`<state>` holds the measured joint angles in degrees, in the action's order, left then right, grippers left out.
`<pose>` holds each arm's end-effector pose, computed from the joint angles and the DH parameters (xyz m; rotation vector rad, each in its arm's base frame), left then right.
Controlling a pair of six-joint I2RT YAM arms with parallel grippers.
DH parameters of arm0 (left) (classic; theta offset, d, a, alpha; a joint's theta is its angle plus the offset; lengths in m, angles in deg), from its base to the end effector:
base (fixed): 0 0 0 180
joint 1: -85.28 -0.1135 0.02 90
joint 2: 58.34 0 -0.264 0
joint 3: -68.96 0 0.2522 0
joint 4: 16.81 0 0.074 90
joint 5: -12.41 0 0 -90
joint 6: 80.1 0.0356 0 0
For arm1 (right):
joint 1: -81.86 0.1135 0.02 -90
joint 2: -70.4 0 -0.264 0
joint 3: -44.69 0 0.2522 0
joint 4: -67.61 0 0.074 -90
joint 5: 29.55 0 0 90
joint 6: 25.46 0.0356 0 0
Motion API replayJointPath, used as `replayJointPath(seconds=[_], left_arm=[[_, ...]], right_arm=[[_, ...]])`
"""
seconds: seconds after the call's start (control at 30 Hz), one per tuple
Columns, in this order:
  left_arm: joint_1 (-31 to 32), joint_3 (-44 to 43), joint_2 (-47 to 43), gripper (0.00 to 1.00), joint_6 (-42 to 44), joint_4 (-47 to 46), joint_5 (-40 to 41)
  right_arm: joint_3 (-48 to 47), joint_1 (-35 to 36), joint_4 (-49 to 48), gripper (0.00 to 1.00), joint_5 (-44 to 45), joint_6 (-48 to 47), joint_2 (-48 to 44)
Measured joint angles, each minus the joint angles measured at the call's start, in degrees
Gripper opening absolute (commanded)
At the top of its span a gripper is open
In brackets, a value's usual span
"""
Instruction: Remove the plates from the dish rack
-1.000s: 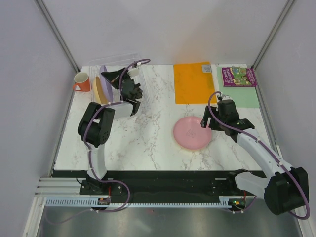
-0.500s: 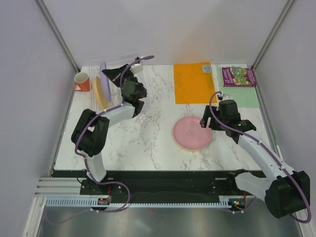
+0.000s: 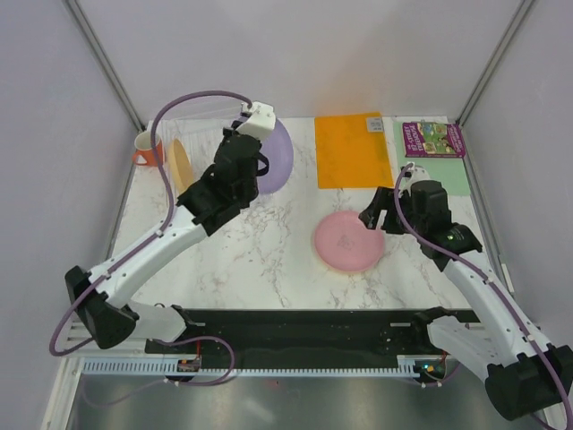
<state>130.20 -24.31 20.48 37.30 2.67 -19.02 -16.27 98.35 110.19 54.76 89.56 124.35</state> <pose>0.2376 -0.1940 0.4273 0.2575 1.6310 0.6093 0.1946 0.0613 0.2941 0.1093 2.2331 0.5112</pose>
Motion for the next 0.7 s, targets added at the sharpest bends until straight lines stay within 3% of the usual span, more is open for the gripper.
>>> replayJointPath(seconds=[0.13,0.3,0.5,0.7], left_arm=[[0.0,2.4,-5.8,0.02,-16.9,12.0,-12.9],[-0.1,8.2,-7.2,0.02,-30.1,16.8,-28.7],[0.0,15.5,-7.6,0.02,-39.0,17.8,-41.6],[-0.1,16.6,-10.0,0.02,-42.6,16.7,-46.6]], right_arm=[[-0.1,0.0,-1.5,0.83,-4.4,1.1,-1.2],[-0.1,0.2,-4.3,0.84,-9.0,3.4,-1.3],[1.5,0.4,-9.4,0.85,-12.9,6.2,-1.2],[3.4,0.9,-11.7,0.85,-14.5,8.2,0.1]])
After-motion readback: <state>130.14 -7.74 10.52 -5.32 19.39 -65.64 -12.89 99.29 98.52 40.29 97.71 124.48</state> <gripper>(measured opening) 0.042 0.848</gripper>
